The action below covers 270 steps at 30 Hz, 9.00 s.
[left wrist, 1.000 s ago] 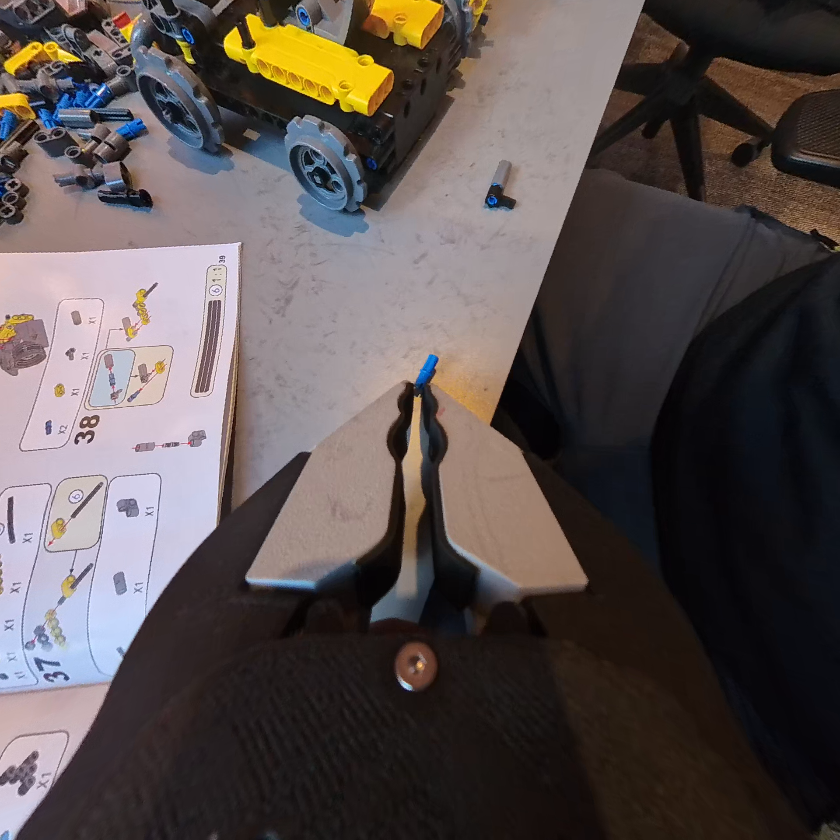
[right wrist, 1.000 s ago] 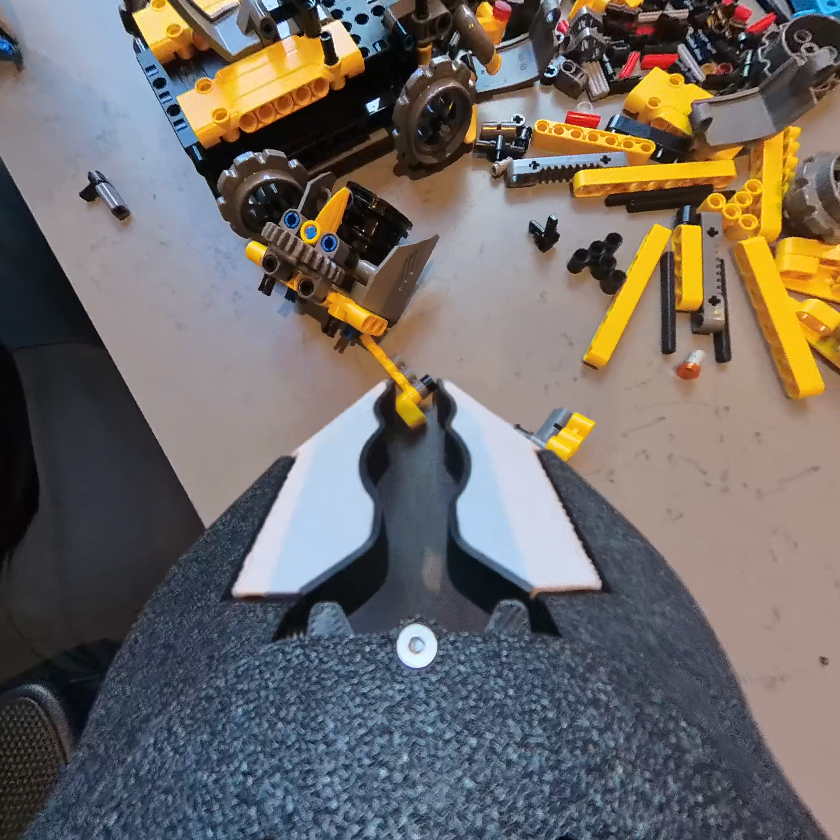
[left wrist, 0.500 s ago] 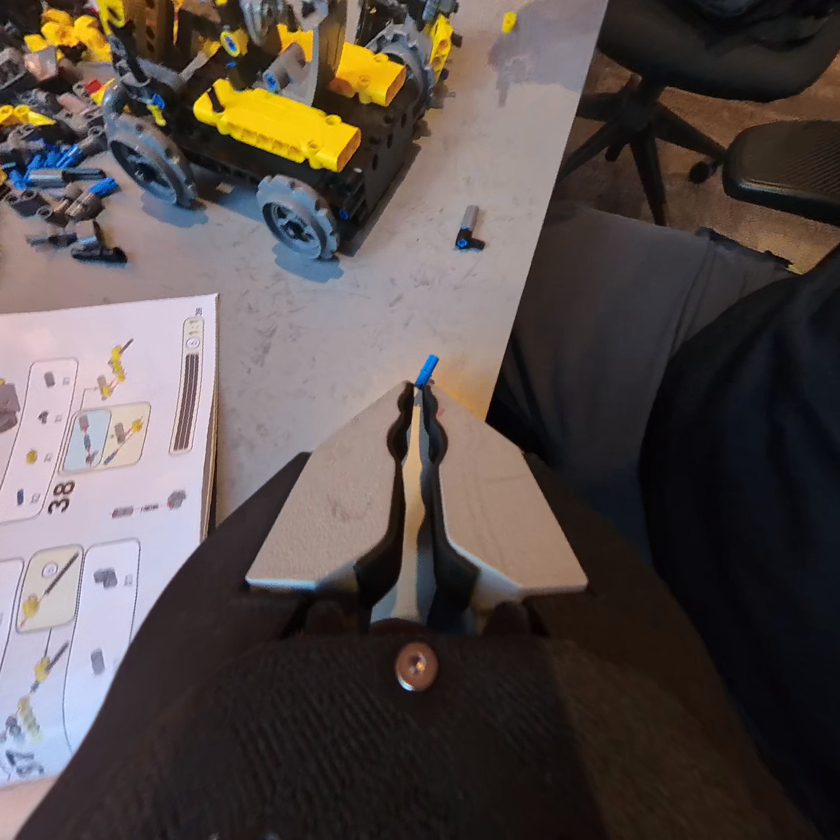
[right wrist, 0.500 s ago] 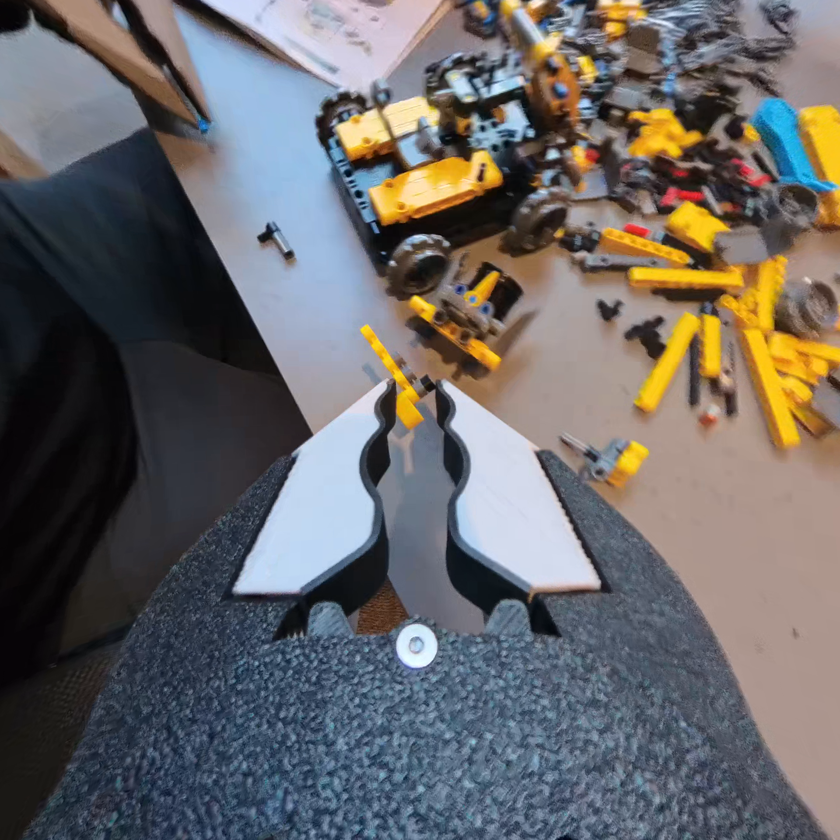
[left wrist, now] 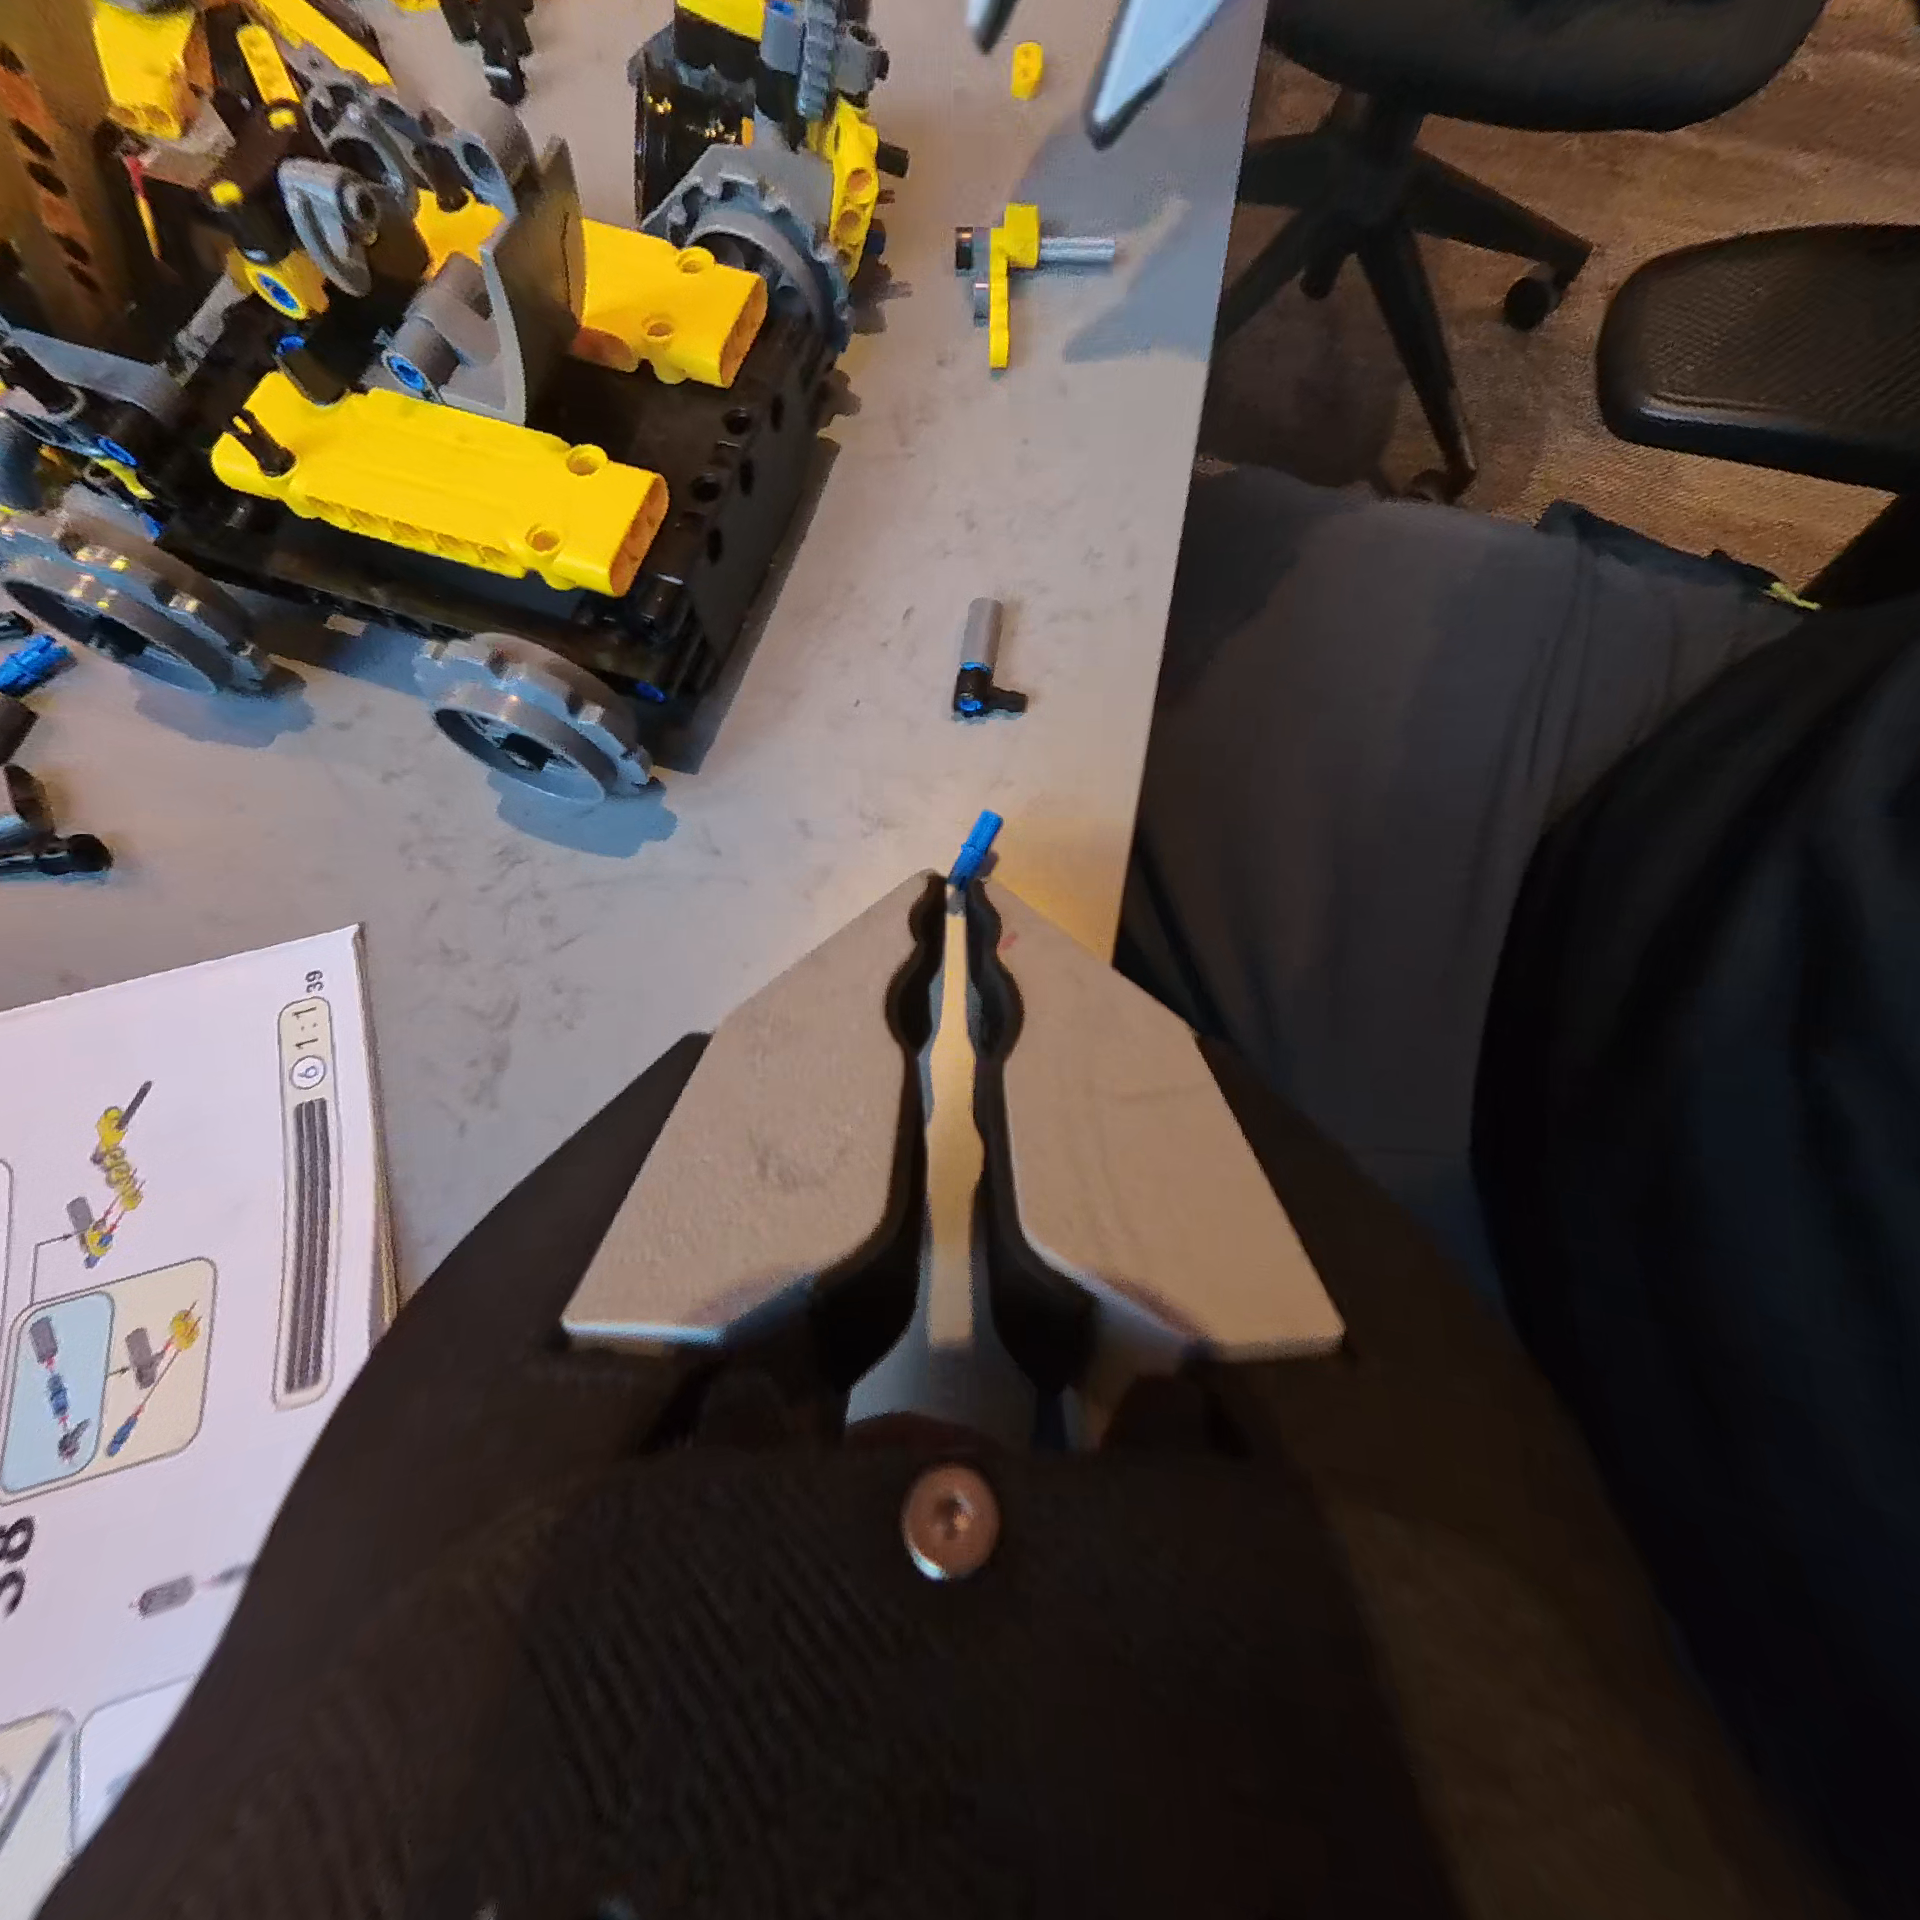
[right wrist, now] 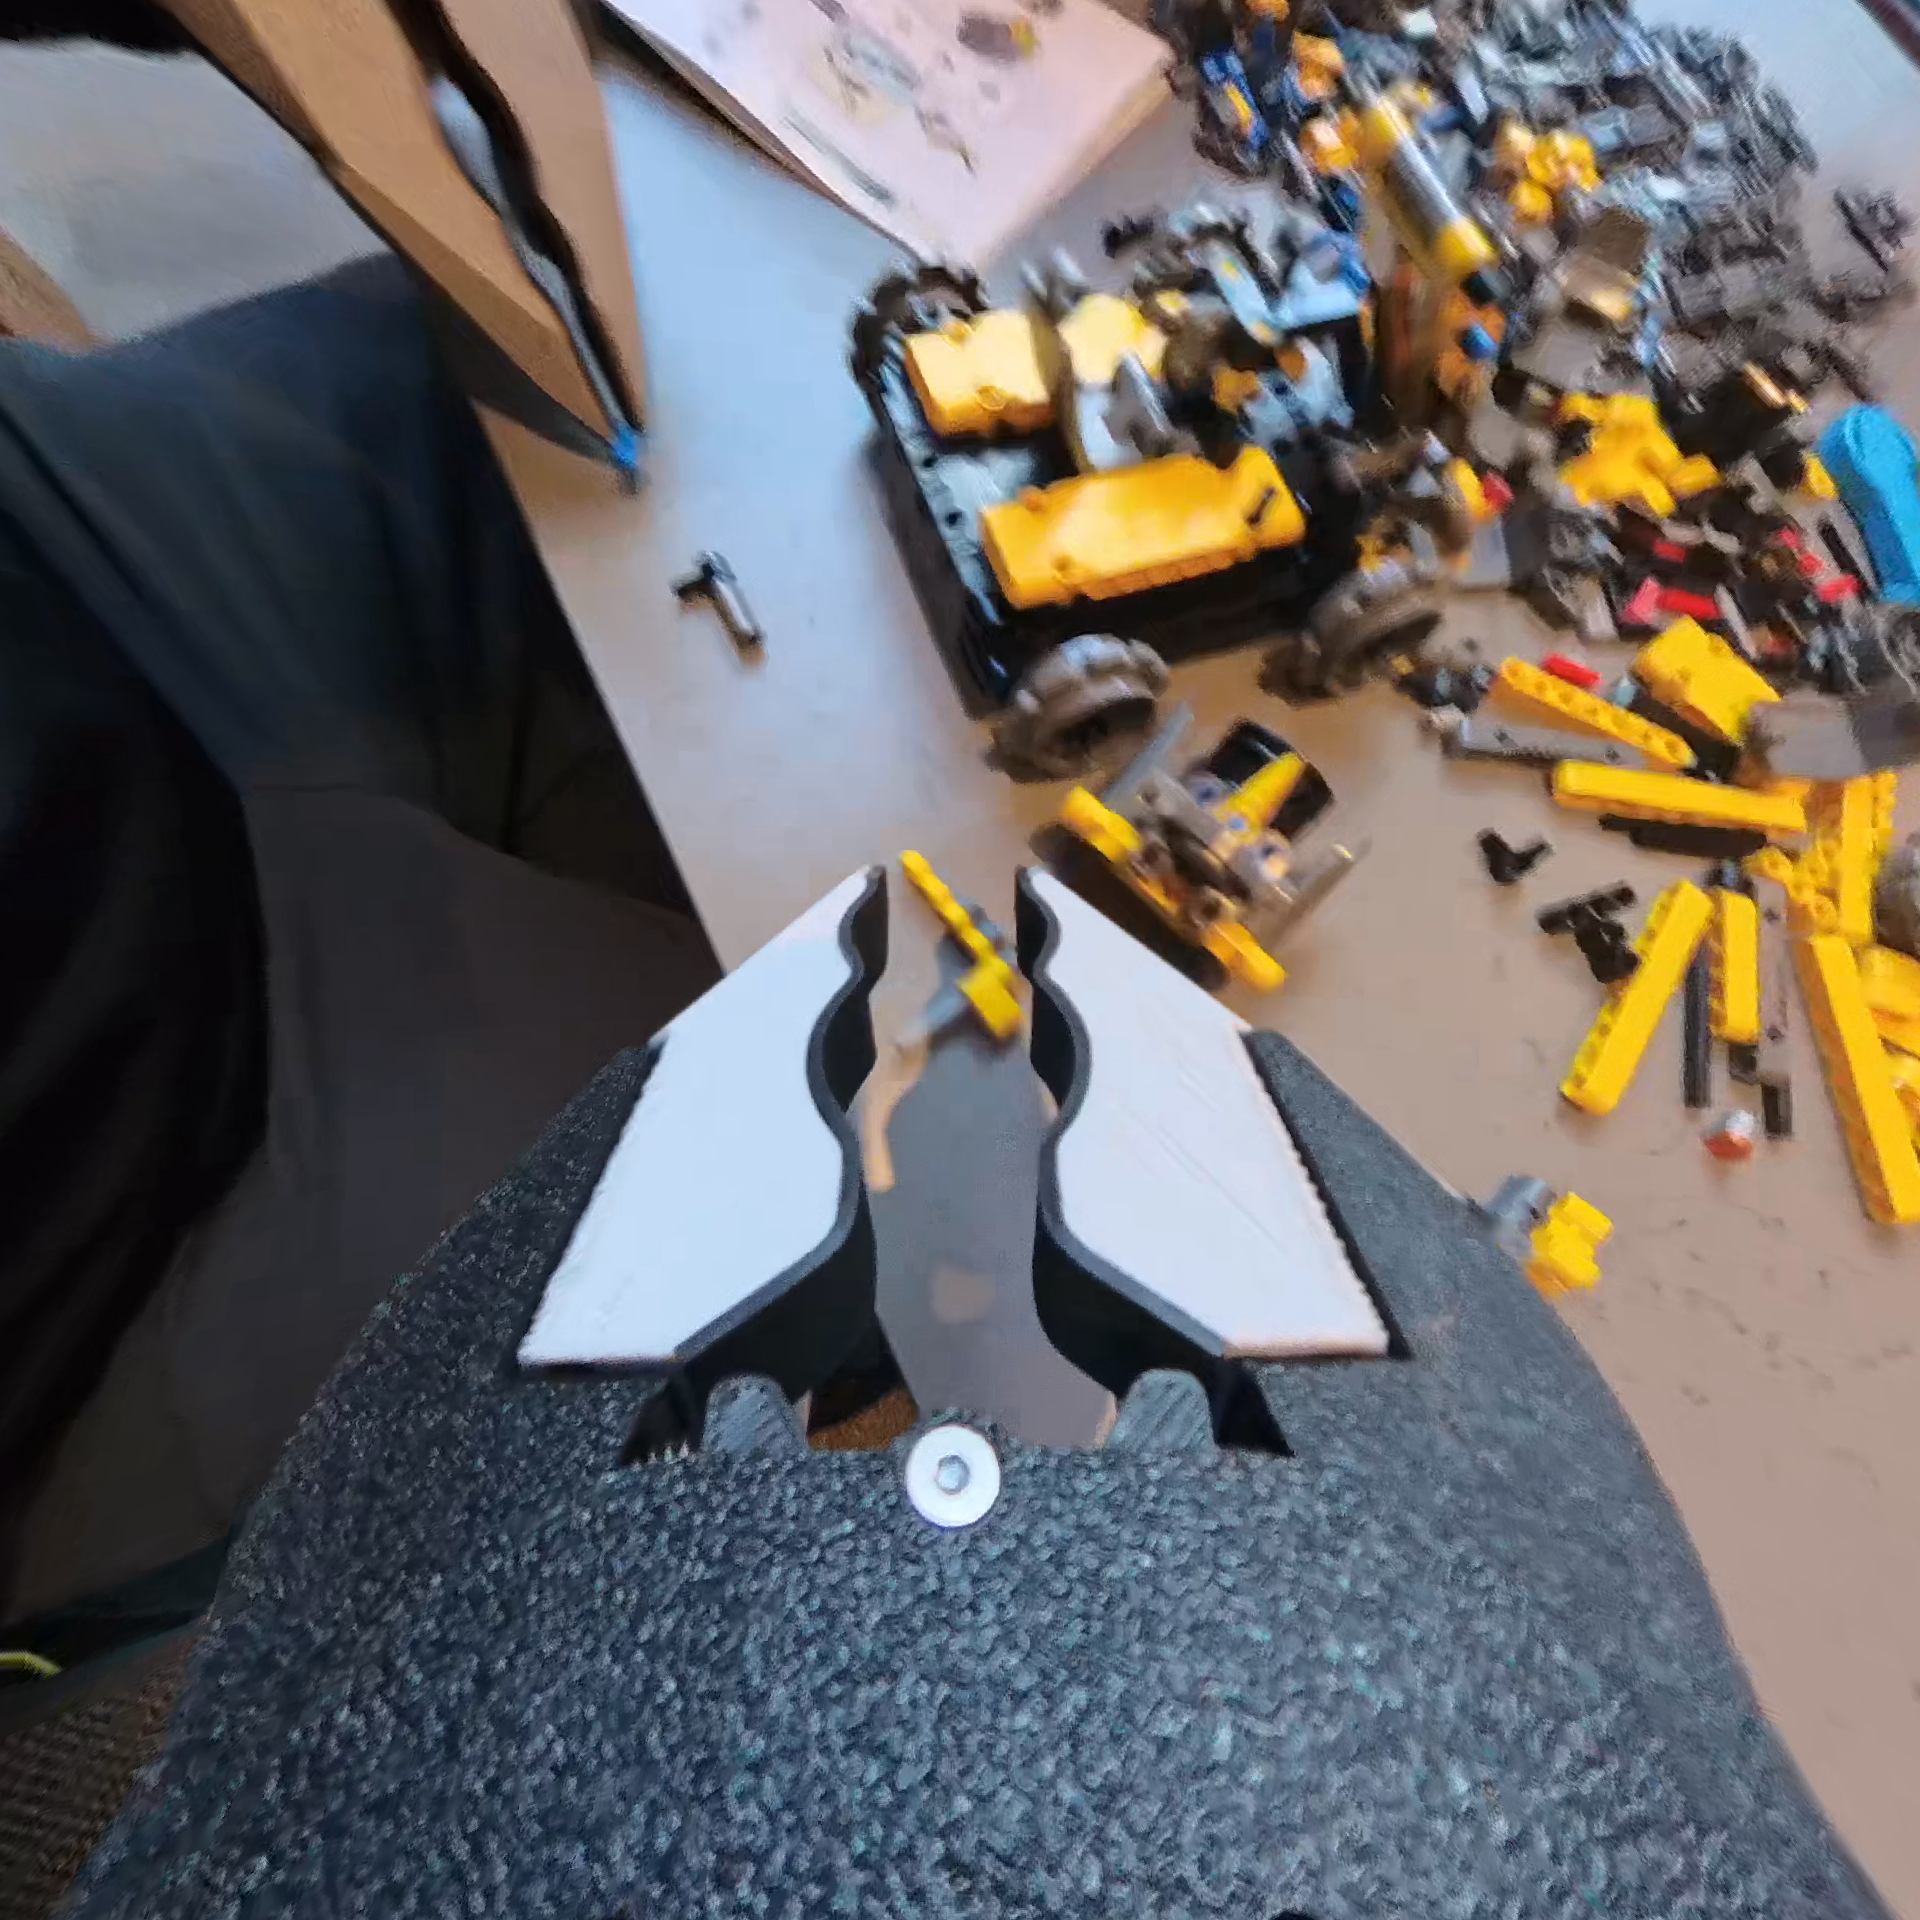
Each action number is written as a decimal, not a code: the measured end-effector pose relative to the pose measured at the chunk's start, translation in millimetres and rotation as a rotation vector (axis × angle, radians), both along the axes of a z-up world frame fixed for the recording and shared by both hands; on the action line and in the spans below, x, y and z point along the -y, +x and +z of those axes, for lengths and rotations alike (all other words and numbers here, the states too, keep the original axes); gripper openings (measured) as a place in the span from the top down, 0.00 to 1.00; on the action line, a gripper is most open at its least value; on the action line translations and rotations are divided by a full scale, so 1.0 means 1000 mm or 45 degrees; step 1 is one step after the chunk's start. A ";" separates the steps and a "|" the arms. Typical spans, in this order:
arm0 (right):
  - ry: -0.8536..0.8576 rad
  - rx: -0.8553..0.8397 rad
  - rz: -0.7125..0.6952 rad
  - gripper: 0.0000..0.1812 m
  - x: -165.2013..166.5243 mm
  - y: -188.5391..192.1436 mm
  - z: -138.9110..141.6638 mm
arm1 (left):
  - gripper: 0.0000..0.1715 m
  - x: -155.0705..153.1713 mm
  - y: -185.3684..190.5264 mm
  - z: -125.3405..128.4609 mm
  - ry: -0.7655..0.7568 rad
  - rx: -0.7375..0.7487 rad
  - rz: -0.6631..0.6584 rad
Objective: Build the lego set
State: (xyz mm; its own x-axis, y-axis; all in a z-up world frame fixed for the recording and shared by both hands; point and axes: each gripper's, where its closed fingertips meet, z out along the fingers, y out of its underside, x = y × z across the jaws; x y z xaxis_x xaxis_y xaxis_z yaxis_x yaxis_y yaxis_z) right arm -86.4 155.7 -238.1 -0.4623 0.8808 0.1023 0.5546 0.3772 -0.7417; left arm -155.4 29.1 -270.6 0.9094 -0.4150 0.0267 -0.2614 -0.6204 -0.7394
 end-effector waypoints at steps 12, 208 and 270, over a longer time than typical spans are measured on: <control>-0.027 0.018 0.134 0.86 0.085 -0.039 -0.031 | 0.99 -0.001 0.006 -0.005 -0.041 0.008 -0.028; 0.046 0.213 0.590 0.97 0.098 -0.017 -0.017 | 0.88 0.024 0.028 0.015 0.234 -0.214 0.154; -0.236 0.098 0.235 0.86 0.064 -0.045 0.019 | 0.97 -0.031 0.020 0.028 0.314 -0.163 0.188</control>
